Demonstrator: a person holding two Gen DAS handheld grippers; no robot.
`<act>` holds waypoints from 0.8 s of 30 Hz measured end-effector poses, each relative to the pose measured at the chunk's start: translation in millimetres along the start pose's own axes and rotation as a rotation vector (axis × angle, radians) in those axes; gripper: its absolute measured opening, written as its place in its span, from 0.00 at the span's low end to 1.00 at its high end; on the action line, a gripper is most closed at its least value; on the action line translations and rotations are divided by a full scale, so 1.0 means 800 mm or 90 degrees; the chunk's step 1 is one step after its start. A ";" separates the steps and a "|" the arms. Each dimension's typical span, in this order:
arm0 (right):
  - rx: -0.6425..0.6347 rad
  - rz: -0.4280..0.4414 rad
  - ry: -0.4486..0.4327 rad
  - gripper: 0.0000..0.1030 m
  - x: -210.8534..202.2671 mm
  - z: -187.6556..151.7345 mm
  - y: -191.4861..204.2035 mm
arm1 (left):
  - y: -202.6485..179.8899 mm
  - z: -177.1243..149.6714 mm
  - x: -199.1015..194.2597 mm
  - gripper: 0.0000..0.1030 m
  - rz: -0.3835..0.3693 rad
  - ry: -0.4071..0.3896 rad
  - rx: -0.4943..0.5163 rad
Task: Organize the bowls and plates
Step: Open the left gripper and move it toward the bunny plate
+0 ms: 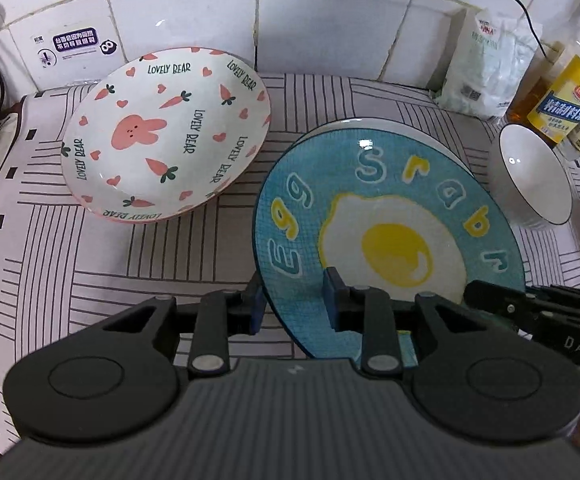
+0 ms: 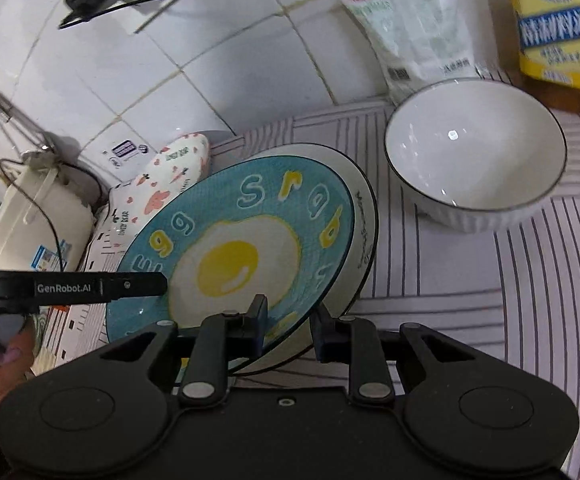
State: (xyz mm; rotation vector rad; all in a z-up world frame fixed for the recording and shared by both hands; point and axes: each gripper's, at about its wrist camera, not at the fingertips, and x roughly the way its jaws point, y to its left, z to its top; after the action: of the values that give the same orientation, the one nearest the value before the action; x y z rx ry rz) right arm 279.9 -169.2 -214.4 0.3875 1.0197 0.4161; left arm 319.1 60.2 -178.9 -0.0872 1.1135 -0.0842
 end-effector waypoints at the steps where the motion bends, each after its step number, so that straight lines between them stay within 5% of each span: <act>1: 0.002 -0.002 0.002 0.27 0.000 0.000 0.001 | 0.000 -0.001 -0.001 0.27 0.003 -0.010 0.004; 12: -0.007 -0.081 0.029 0.29 0.008 0.008 0.026 | 0.007 -0.009 0.014 0.27 0.006 -0.014 -0.050; 18: -0.115 -0.199 0.020 0.32 0.009 0.006 0.058 | 0.008 -0.016 0.016 0.24 -0.007 -0.006 -0.074; 24: -0.164 -0.223 -0.023 0.32 0.012 -0.005 0.064 | 0.004 -0.023 0.015 0.24 0.005 -0.020 -0.072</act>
State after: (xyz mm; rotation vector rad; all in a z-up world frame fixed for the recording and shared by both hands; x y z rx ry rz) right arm 273.3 -119.7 -197.9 -0.0174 0.9612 0.2187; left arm 308.0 61.3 -197.9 -0.1842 1.0873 -0.0133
